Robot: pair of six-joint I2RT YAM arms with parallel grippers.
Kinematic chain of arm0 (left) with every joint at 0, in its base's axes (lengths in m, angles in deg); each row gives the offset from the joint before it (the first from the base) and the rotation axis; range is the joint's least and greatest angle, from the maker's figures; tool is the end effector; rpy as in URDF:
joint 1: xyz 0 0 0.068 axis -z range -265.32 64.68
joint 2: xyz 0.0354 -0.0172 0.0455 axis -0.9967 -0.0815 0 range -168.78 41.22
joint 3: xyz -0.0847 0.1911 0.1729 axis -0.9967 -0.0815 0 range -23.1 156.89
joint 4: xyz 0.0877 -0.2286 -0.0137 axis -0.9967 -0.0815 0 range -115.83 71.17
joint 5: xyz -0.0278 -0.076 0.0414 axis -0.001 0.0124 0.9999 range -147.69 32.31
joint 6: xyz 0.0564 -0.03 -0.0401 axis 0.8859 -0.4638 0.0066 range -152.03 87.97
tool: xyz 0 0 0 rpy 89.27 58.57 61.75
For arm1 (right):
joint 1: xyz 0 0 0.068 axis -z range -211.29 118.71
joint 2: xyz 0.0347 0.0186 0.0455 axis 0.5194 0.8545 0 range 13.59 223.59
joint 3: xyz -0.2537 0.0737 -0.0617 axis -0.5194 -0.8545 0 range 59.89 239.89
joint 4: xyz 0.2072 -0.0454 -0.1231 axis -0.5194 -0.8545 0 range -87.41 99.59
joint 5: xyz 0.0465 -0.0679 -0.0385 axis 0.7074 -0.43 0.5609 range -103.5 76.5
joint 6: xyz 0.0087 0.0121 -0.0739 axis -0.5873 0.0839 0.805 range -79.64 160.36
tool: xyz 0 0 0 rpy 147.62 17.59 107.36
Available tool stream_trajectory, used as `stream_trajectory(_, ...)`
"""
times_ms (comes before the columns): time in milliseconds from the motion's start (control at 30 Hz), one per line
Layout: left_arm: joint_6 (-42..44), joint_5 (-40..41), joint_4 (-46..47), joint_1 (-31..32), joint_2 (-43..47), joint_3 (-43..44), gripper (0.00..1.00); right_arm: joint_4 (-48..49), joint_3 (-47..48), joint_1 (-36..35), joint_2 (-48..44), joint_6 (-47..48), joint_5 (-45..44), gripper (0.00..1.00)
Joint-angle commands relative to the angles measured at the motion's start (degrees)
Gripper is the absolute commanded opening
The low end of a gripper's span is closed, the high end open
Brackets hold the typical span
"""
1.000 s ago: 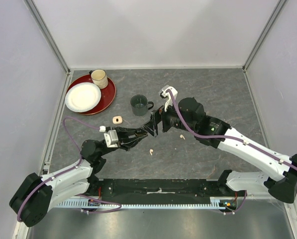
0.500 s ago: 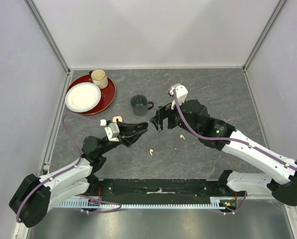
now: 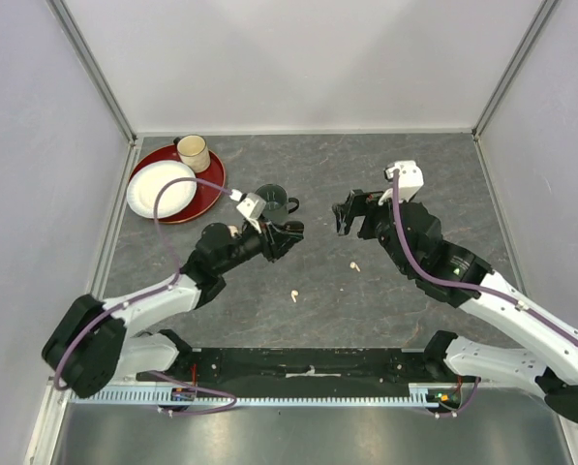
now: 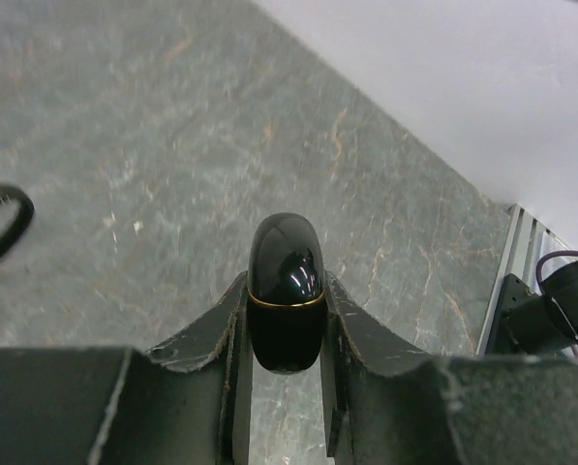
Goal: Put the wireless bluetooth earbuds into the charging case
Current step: Place the charging case at the center of the board.
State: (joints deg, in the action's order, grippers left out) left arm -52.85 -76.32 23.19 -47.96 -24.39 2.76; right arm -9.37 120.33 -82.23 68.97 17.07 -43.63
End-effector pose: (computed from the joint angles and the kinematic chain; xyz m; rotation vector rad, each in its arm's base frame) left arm 0.1937 -0.1735 0.2584 0.5026 1.5509 -1.0432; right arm 0.1618 0.1488 0.3783 -0.0605 1.8018 0.4546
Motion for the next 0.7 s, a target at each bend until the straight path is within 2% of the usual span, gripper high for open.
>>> stream_trajectory(0,-10.4,0.5,-6.4,0.0,-8.9,7.5,0.02,1.2,-1.3,1.3,-2.4,-1.3,-3.0,0.98)
stream_trajectory(233,-22.5,1.0,-5.4,-0.1,-21.0,12.0,0.02,1.2,-1.8,2.2,-4.0,-0.7,-2.4,0.98)
stream_trajectory(533,-33.0,0.4,1.5,-0.1,-34.1,13.1,0.02,1.0,-2.7,3.7,-6.2,0.9,-3.0,0.98)
stream_trajectory(667,-35.6,1.6,1.8,0.2,-36.7,13.5,0.08,1.0,-3.1,4.4,-6.9,1.7,-3.3,0.98)
